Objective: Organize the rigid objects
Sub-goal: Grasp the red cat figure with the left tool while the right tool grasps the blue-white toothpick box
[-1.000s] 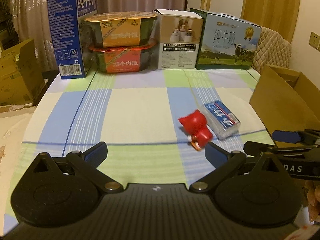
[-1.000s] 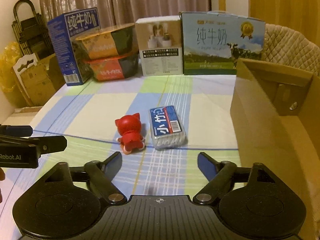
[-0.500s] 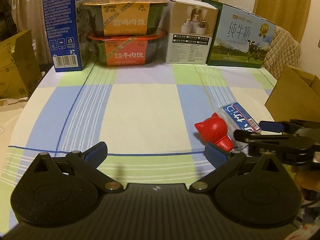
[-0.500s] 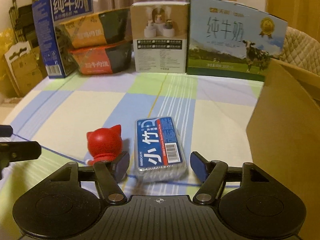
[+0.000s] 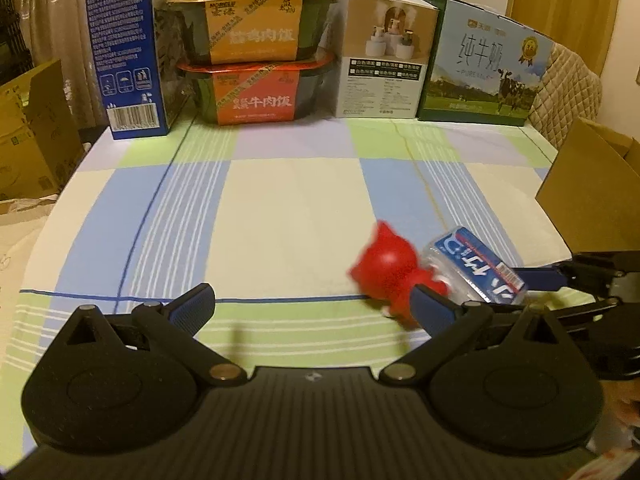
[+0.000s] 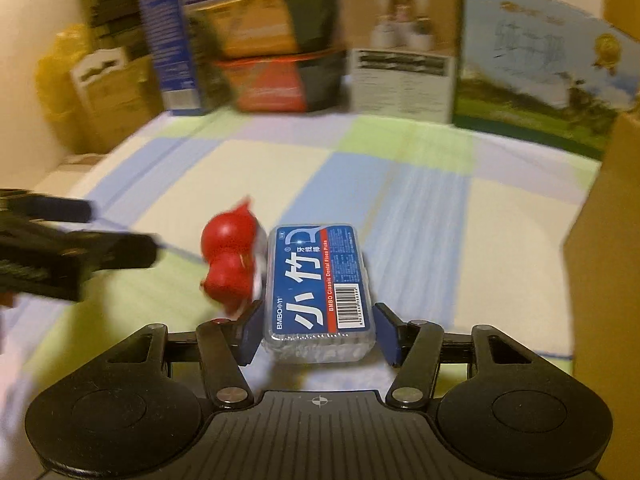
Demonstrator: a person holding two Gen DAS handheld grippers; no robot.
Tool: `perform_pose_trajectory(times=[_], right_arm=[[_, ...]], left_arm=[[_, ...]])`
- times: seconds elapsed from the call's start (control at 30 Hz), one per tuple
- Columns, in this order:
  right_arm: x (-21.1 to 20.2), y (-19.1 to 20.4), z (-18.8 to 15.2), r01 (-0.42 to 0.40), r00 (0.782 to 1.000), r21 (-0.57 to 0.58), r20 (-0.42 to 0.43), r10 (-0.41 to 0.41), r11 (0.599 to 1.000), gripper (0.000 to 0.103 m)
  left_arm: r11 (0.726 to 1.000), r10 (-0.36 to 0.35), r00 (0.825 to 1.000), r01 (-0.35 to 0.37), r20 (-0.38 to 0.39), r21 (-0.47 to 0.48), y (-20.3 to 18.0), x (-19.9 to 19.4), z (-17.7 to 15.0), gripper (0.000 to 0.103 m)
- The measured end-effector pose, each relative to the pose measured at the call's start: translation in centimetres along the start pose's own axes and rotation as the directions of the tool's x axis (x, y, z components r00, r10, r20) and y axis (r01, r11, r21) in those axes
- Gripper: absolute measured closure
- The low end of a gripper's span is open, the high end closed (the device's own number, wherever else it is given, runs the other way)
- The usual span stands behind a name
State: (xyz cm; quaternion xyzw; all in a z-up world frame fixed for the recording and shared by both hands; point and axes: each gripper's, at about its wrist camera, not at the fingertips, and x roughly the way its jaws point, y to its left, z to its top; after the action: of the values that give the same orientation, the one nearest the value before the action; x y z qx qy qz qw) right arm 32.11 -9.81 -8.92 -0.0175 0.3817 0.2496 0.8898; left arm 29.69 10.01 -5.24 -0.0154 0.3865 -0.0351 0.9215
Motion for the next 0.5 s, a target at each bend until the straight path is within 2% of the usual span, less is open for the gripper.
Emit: perform_pose_trajectory(times=[0.17, 0.27, 0.33, 0.5], right_arm=[[-1.6, -1.7, -0.1, 0.101, 0.995, 0.095, -0.002, -0.101, 0.99, 0.049], [-2.1, -2.5, -0.2, 0.111, 0.994, 0.129, -0.006, -0.111, 0.985, 0.049], [-2.2, -2.8, -0.4, 0.12, 0.993, 0.128, -0.006, -0.12, 0.984, 0.049], [-2.0, -3.1, -0.7, 0.131, 0.991, 0.126, -0.013, -0.131, 0.983, 0.049]], left_arm=[[0.998, -0.059, 0.998, 0.059, -0.012, -0.026, -1.2, 1.1, -0.2, 0.005], [0.997, -0.082, 0.997, 0.081, -0.004, -0.016, -2.7, 2.0, 0.0, 0.013], [0.997, -0.078, 0.997, 0.078, 0.006, 0.011, -3.7, 2.6, 0.2, 0.013], [0.996, -0.08, 0.997, 0.08, 0.011, -0.028, -4.8, 3.9, 0.8, 0.024]])
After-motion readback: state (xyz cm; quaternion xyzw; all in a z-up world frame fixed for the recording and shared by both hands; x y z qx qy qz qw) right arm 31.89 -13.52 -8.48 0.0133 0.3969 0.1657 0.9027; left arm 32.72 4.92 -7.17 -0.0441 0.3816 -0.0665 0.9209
